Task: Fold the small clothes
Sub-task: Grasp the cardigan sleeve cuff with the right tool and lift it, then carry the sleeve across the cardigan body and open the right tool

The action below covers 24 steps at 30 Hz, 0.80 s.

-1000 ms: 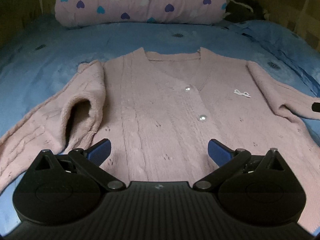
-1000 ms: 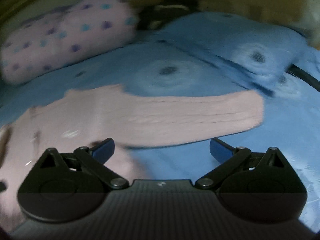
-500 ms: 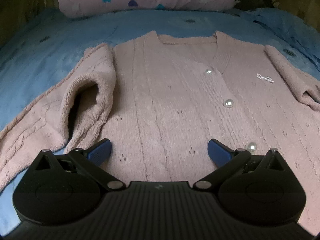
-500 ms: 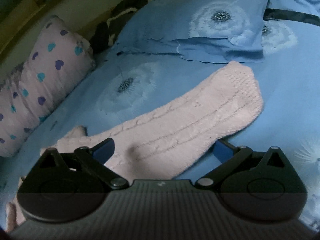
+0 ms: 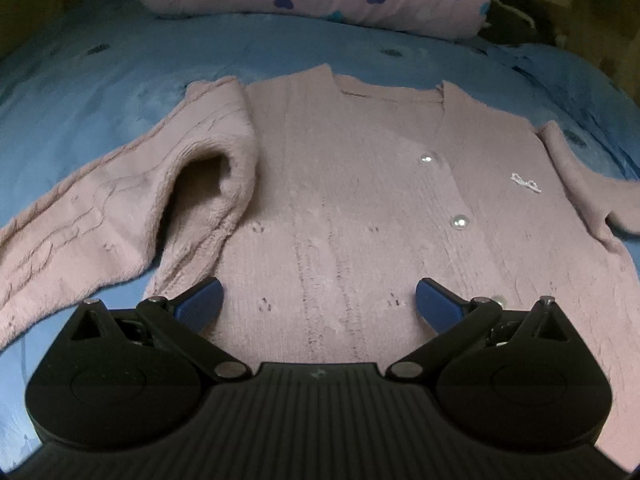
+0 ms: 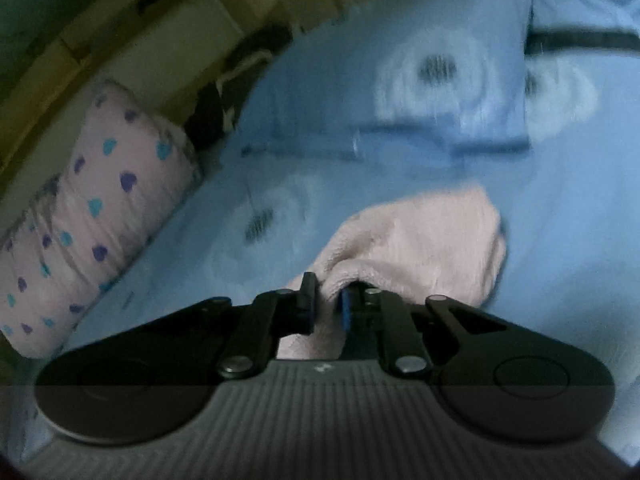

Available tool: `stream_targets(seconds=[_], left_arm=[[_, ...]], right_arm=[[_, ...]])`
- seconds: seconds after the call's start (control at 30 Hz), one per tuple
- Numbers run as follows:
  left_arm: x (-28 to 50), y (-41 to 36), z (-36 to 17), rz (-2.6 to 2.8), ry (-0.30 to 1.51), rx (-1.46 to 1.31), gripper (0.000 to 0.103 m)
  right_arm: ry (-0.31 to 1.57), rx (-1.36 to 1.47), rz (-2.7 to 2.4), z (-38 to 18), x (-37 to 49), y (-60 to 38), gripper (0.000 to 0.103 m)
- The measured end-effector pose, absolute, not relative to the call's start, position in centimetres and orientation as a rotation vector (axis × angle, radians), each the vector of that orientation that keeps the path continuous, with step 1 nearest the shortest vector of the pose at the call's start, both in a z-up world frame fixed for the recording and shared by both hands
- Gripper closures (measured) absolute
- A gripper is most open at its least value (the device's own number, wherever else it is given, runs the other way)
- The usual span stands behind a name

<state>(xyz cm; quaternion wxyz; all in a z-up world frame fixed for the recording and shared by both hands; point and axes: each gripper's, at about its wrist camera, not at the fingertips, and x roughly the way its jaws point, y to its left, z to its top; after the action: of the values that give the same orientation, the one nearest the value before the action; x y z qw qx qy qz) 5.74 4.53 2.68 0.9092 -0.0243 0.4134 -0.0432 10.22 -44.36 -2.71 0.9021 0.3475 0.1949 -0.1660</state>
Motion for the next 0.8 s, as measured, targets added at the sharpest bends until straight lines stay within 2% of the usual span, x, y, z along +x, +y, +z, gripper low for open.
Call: stream_targets(seconds=[0.4, 0.8], left_arm=[[5.5, 4.8, 2.9, -0.094, 0.862, -0.075, 0.000], [5.6, 5.4, 3.2, -0.080, 0.863, -0.114, 0.000]], right_arm=[[0.225, 0.502, -0.329, 8.0, 10.7, -44.9, 0.088], [0.279, 0.294, -0.019, 11.5, 13.6, -32.0, 0.088]])
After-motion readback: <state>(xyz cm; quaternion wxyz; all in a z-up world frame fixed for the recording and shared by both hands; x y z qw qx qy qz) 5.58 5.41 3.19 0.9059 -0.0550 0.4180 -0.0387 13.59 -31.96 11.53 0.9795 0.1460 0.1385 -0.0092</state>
